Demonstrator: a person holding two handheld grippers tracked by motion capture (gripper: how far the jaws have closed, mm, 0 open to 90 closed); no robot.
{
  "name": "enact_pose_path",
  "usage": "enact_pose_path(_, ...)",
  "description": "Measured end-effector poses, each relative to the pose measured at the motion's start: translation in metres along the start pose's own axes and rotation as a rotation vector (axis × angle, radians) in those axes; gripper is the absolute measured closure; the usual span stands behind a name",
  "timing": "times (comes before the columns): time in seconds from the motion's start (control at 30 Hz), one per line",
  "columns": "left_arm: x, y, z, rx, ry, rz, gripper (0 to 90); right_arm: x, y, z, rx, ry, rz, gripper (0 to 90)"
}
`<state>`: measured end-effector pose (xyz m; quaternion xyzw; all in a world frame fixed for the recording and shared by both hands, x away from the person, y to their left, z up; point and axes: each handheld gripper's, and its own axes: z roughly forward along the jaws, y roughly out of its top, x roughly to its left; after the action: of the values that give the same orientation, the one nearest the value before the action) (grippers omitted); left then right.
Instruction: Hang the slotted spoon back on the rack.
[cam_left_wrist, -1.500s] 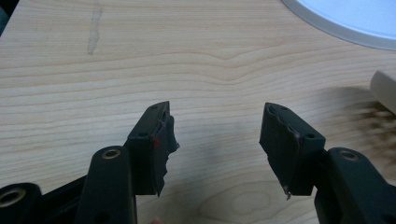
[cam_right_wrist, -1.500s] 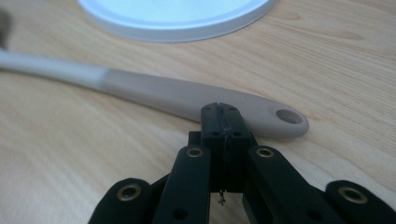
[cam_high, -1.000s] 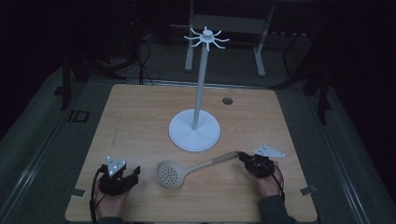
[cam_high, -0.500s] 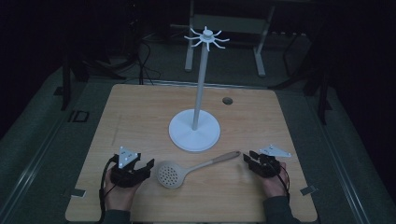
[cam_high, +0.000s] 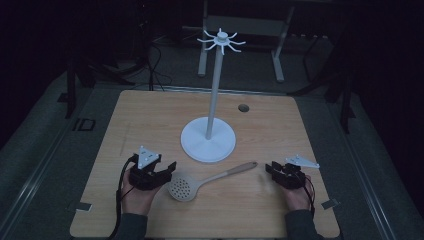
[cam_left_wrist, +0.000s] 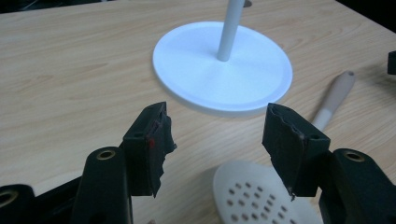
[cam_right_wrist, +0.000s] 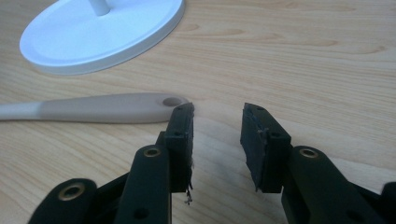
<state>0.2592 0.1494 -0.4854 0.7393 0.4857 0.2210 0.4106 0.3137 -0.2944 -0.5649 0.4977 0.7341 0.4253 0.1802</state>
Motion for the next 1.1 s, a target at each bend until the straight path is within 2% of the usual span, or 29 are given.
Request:
enact_pose_path(0.1,-0.007,0.012,0.005,0.001,-0.013,0.031,41.2,-0.001,0.002,-0.003,-0.018,-0.018,-0.001,64.1)
enact_pose_path(0.4,-0.022,0.032,0.015,0.006,-0.039,0.083,42.3,-0.002,0.003,-0.005,-0.022,-0.020,-0.004,61.8)
enact_pose_path(0.57,-0.029,0.041,0.026,0.020,-0.094,0.125,42.4,-0.003,0.003,-0.007,-0.027,-0.036,-0.003,61.3)
enact_pose_path(0.63,-0.033,0.045,0.031,0.029,-0.113,0.161,43.0,-0.003,0.003,-0.007,-0.029,-0.039,-0.007,60.2)
enact_pose_path(0.8,-0.042,0.056,0.042,0.035,-0.159,0.237,45.4,0.000,0.003,-0.006,-0.007,-0.090,-0.060,59.8)
enact_pose_path(0.93,-0.049,0.065,0.050,0.044,-0.199,0.271,47.6,-0.001,0.004,-0.007,-0.007,-0.088,-0.056,59.7)
enact_pose_path(1.1,-0.059,0.072,0.064,0.081,-0.251,0.308,49.1,-0.003,0.004,-0.010,-0.016,-0.105,-0.065,58.6)
